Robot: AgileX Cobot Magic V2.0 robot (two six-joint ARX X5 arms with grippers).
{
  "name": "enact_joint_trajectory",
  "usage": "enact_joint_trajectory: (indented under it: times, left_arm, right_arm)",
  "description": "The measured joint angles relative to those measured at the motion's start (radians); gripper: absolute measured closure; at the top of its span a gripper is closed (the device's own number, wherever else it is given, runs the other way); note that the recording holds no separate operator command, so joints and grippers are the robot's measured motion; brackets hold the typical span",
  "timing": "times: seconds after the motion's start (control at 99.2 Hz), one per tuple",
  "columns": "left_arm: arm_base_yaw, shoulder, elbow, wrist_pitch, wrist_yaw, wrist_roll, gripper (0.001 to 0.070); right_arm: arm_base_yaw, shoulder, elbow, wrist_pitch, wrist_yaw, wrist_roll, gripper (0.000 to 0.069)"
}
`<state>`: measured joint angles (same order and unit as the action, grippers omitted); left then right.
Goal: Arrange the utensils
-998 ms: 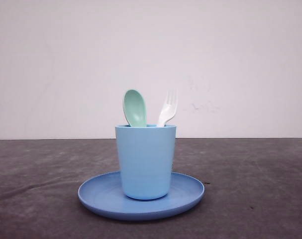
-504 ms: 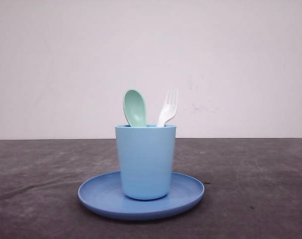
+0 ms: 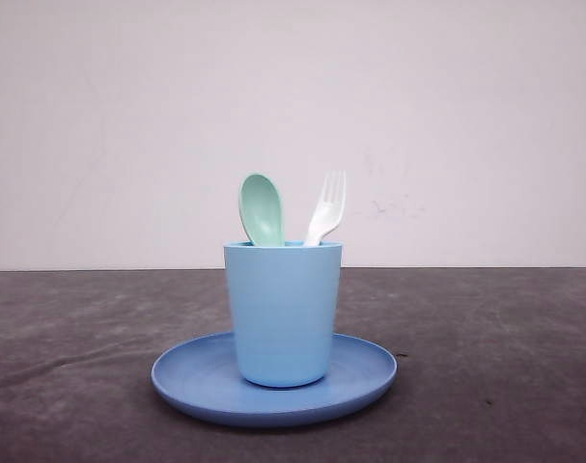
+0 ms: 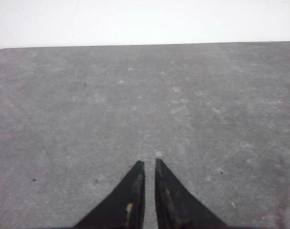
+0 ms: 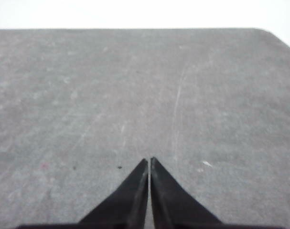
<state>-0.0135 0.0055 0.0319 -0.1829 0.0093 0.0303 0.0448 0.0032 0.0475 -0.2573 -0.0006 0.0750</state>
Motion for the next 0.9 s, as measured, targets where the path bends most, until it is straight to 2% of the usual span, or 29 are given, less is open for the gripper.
enact_joint_trajectory:
  times: [0.101, 0.897]
  left_arm:
    - [0.000, 0.000, 0.000, 0.000, 0.000, 0.000, 0.0697]
    - [0.000, 0.000, 0.000, 0.000, 0.000, 0.000, 0.0697]
  right_arm:
    - [0.000, 0.000, -0.027, 0.072, -0.011, 0.000, 0.0683]
    - [0.000, 0.000, -0.031, 0.089, -0.019, 0.000, 0.0683]
